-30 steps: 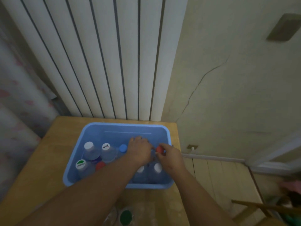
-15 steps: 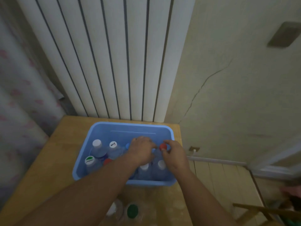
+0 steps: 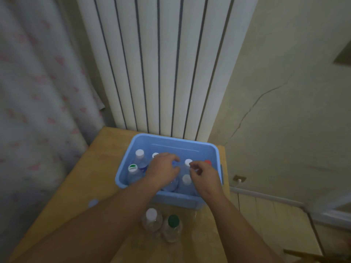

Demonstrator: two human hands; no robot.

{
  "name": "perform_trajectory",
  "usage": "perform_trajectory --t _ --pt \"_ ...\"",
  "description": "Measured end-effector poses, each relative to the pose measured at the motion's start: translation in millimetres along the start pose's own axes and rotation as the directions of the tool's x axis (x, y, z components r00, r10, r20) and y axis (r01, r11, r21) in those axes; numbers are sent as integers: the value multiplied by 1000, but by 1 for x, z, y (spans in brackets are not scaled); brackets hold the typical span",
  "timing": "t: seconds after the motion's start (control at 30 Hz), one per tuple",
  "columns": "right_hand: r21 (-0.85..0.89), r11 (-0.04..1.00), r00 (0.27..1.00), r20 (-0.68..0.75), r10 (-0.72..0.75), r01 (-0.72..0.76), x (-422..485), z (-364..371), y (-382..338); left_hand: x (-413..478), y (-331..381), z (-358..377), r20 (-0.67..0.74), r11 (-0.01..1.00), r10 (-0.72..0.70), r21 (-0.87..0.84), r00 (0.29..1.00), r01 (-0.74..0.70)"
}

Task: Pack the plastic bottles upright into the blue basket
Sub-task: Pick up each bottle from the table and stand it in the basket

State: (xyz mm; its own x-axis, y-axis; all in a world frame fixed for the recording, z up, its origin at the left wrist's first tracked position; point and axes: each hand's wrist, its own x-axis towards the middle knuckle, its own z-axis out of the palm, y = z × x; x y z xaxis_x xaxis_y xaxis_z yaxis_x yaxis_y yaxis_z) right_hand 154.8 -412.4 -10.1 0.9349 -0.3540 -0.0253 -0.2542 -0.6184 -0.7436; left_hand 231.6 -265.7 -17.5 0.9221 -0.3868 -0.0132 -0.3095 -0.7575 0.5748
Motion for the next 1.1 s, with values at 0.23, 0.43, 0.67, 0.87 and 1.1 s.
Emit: perform_trajectory --t 0.23,0.43,0.67,0.87,1.1 --pt "-132 991 972 233 17 14 -36 15 -10 -46 -12 -13 112 997 -52 -48 992 58" --pt "-371 924 790 593 156 96 -75 36 -8 -74 -19 -16 225 997 -3 -74 974 20" --pt "-460 887 923 353 150 31 -107 48 -27 -111 -40 -33 250 989 48 -148 967 -10" --pt "-384 921 968 197 153 -67 -125 8 -93 -132 -41 -61 336 947 78 -321 939 36" --pt "-315 949 999 34 28 -16 -151 -26 -171 -156 -24 -102 550 875 289 -484 784 18"
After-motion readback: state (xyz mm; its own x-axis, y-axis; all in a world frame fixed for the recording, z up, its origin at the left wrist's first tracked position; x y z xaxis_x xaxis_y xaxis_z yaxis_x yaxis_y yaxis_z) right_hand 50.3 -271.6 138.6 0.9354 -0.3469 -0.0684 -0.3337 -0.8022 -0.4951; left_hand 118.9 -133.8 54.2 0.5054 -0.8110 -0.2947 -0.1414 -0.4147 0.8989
